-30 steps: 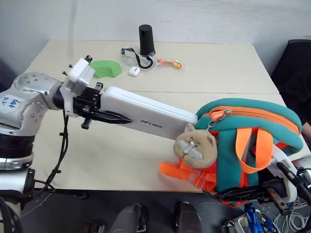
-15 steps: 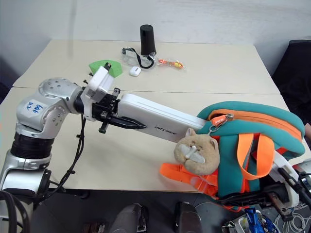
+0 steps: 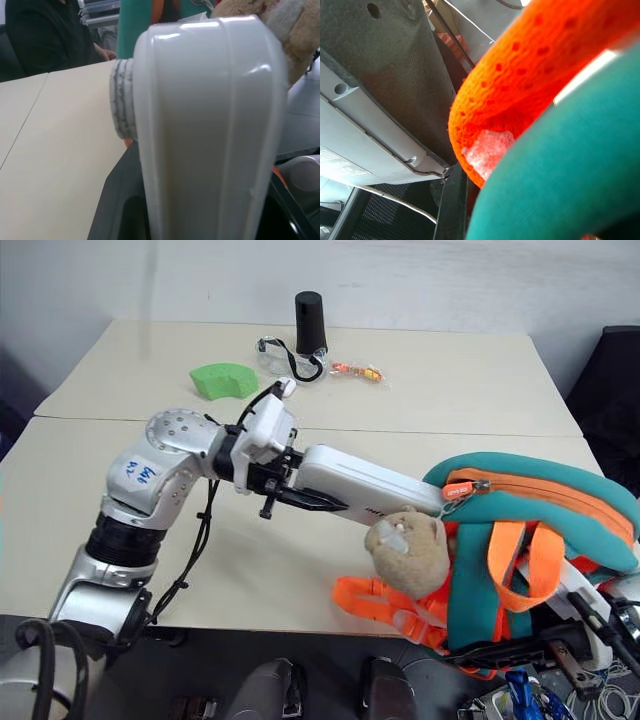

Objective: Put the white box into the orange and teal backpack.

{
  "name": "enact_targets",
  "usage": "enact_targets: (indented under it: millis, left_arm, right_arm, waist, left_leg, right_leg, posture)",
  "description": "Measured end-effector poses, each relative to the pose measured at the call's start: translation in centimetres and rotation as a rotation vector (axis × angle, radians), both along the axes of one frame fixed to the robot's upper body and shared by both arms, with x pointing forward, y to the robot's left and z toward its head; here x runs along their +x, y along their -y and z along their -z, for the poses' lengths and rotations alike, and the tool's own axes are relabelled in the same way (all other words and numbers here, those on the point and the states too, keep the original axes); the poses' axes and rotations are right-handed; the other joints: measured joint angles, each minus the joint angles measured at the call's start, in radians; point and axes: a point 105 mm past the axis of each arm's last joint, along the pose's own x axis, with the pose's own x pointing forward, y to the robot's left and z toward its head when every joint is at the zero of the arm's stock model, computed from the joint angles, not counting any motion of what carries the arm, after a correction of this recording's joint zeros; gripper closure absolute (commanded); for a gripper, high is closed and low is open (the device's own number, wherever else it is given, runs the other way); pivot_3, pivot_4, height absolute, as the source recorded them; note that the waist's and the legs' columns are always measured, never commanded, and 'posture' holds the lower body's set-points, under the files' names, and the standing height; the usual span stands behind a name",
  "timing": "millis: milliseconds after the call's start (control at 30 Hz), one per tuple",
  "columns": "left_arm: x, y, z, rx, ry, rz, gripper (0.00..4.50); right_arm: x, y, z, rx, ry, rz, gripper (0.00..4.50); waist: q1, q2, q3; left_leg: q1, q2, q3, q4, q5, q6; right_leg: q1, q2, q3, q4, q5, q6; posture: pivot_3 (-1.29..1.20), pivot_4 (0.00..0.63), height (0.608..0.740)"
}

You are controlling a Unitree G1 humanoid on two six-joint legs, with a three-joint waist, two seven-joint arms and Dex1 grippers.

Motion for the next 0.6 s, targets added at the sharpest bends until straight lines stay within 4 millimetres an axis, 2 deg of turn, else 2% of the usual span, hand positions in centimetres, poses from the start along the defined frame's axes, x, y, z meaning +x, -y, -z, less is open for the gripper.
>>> enact_targets:
  millis: [67, 233, 467, 600]
  left_arm:
    - [-0.1, 0.4, 0.3, -0.006, 0.007, -0.017, 3.16]
    - [-0.2, -0.2, 0.4, 0.016, 0.035, -0.046, 3.16]
    - [0.1, -3.3, -0.4, 0.043, 0.048, -0.101, 3.16]
    - [0.8, -4.0, -1.1, 0.026, 0.034, -0.123, 3.16]
  right_arm:
    - [0.0, 0.0, 0.1, 0.001, -0.004, -0.002, 4.48]
    - [-0.1, -0.2, 0.0, 0.000, 0.000, -0.013, 4.48]
    - [-0.4, -0.4, -0.1, 0.002, -0.003, -0.023, 4.48]
    - [-0.7, -0.2, -0.4, 0.001, -0.013, -0.015, 4.48]
  waist:
    - [0.004, 0.000, 0.000]
    - [0.006, 0.000, 0.000]
    - [-0.010, 0.000, 0.000]
    - [-0.013, 0.000, 0.000]
  left_leg:
    - [0.000, 0.000, 0.000, 0.000, 0.000, 0.000]
    - [0.000, 0.000, 0.000, 0.000, 0.000, 0.000]
    - [0.001, 0.002, 0.000, 0.000, 0.000, -0.001]
    - [0.000, 0.001, 0.000, 0.000, 0.000, 0.000]
  right_leg:
    - [0.000, 0.000, 0.000, 0.000, 0.000, 0.000]
    - [0.000, -0.001, 0.000, 0.000, 0.000, 0.000]
    - [0.000, -0.001, 0.000, 0.001, 0.000, 0.000]
    - [0.000, -0.001, 0.000, 0.001, 0.000, 0.000]
  posture:
    - [0.00, 0.150, 0.740]
    - [0.00, 0.150, 0.740]
    - [0.00, 0.150, 0.740]
    - [0.00, 0.150, 0.740]
